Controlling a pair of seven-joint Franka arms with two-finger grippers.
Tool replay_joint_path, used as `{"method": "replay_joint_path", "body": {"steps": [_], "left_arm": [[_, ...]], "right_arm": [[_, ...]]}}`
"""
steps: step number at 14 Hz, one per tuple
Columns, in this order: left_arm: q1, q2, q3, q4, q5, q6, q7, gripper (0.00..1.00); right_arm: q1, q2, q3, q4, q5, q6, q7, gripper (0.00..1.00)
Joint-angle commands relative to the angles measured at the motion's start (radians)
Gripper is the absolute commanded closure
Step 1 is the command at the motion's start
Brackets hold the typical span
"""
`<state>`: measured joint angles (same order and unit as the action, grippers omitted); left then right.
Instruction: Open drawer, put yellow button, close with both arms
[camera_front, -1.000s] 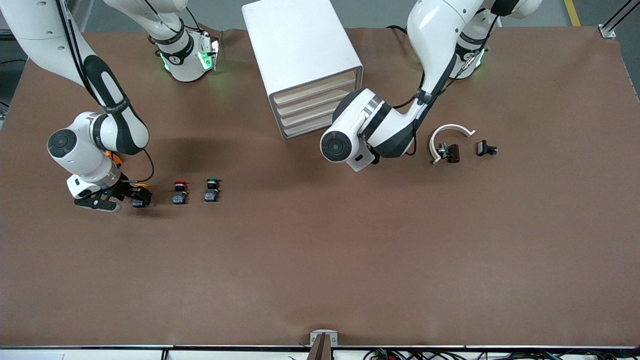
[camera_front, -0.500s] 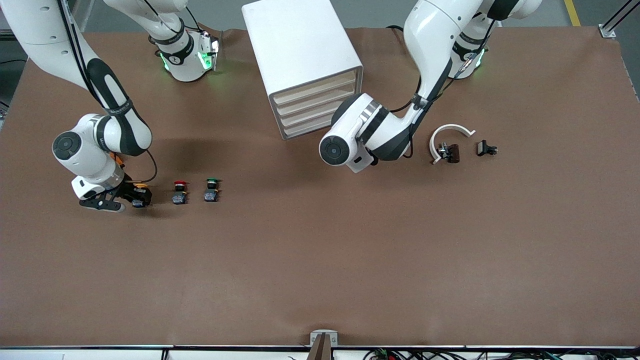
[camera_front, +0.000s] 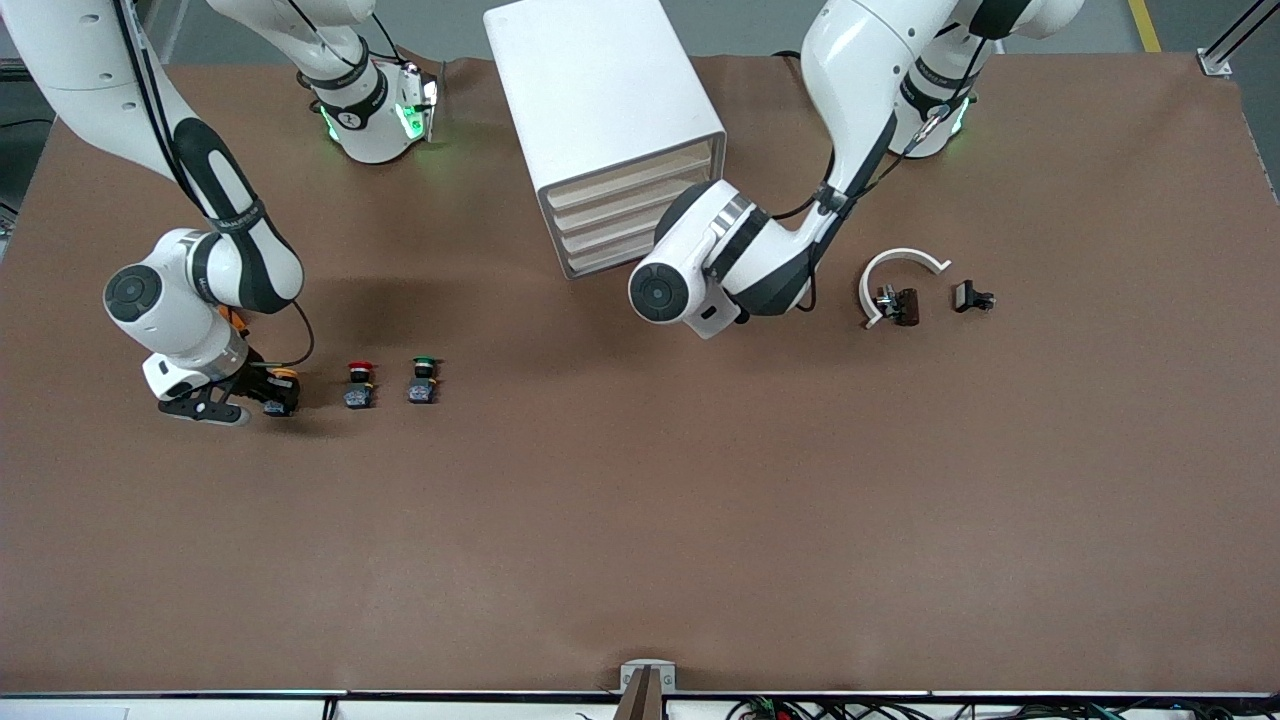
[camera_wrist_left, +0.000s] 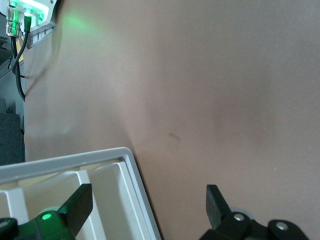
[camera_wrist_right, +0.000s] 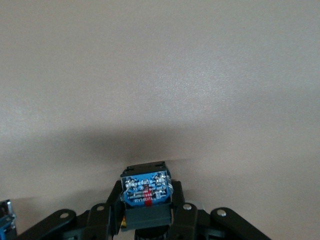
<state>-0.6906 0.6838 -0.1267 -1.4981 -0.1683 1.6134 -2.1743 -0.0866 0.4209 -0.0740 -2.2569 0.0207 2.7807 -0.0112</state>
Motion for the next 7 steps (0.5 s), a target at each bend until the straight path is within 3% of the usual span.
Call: {"method": "replay_joint_path", "body": {"steps": [1,4,7], "left_arm": [[-0.029,-0.003,0.005,0.013,-0.027,-0.015,-0.045,0.0],[-0.014,-0.001,0.01,0.015,-0.081,-0.072,-0.047,0.0],[0.005,0.002,0.015,0.021,-0.111,-0.157,-0.045,0.0]], "right_arm": [[0.001,-0.083,0.005,0.02,0.008,-0.125,0.062,1.0],[0.001,-0.158,0.007,0.08,0.01,-0.306,0.098,1.0],[0.033,-0.217,0.019,0.209,0.013,-0.571,0.189,1.0]]}}
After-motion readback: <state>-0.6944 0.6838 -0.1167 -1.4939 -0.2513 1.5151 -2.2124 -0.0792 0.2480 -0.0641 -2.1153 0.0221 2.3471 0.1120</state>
